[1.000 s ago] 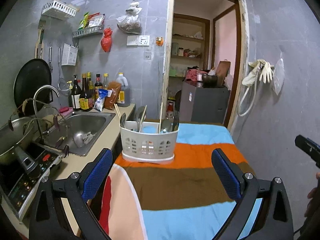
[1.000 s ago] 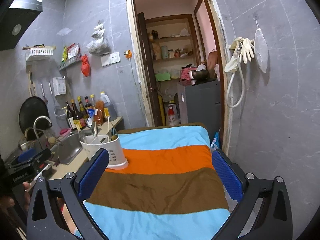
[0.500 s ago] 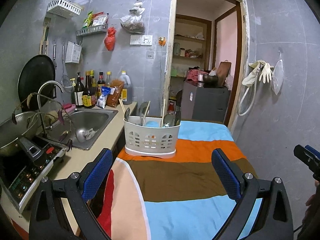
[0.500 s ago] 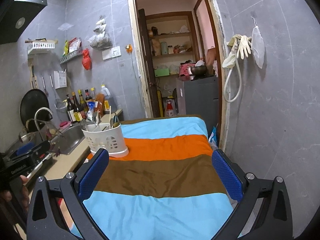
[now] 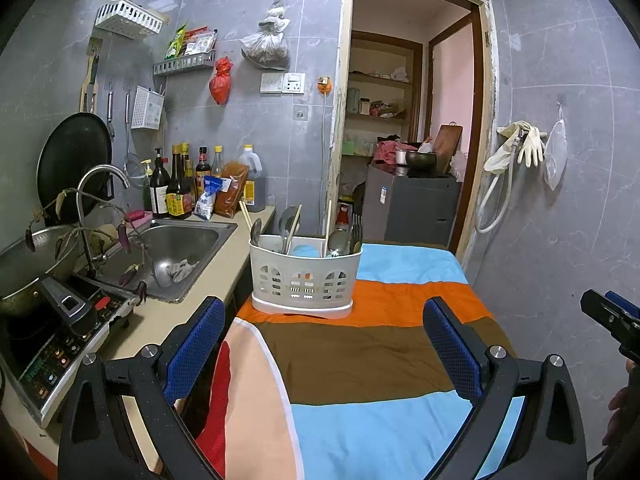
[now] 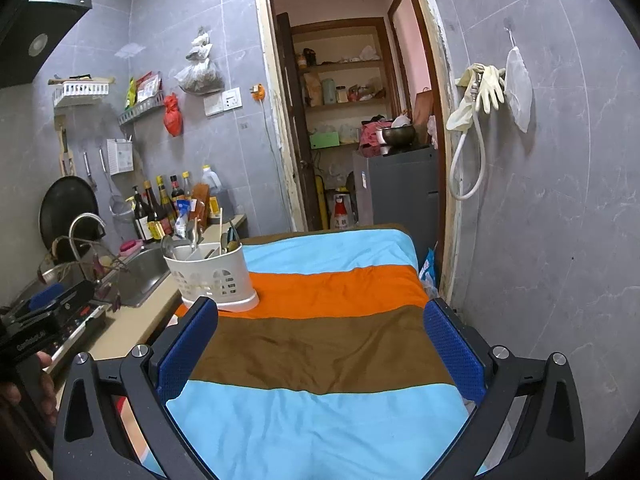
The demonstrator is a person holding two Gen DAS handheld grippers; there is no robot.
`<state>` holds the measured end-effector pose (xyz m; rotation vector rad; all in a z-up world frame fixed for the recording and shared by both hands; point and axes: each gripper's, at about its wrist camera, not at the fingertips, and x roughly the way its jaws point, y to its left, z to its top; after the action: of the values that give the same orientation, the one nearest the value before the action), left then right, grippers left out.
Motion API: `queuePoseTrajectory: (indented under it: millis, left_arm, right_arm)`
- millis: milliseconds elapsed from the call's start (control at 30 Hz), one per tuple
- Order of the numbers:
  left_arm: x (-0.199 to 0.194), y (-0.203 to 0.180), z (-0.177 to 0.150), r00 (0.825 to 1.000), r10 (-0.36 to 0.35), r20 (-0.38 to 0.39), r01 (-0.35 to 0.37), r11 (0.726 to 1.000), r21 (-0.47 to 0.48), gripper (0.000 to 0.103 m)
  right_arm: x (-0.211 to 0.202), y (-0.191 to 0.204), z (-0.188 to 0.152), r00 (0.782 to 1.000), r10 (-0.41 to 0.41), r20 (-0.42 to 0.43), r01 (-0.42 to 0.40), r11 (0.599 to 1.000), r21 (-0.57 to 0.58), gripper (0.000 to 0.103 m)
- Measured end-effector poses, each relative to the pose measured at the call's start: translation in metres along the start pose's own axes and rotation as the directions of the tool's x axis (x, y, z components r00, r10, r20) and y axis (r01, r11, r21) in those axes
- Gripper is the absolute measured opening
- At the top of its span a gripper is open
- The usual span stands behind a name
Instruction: Organize utensils
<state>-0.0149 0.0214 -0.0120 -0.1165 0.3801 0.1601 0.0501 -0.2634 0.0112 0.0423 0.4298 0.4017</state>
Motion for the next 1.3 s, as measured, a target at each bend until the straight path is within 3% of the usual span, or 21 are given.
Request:
queuePoseTrajectory:
  millis: [1300]
  left_arm:
    - [-0.0087, -0.0040, 0.0072, 1.000, 0.005, 0.019, -0.005, 1.000, 0.009, 0.097]
  right_arm:
    - [0.0054, 0.0034, 0.0002, 1.000, -0.003, -0.001, 0.003, 1.000, -0.001, 0.103]
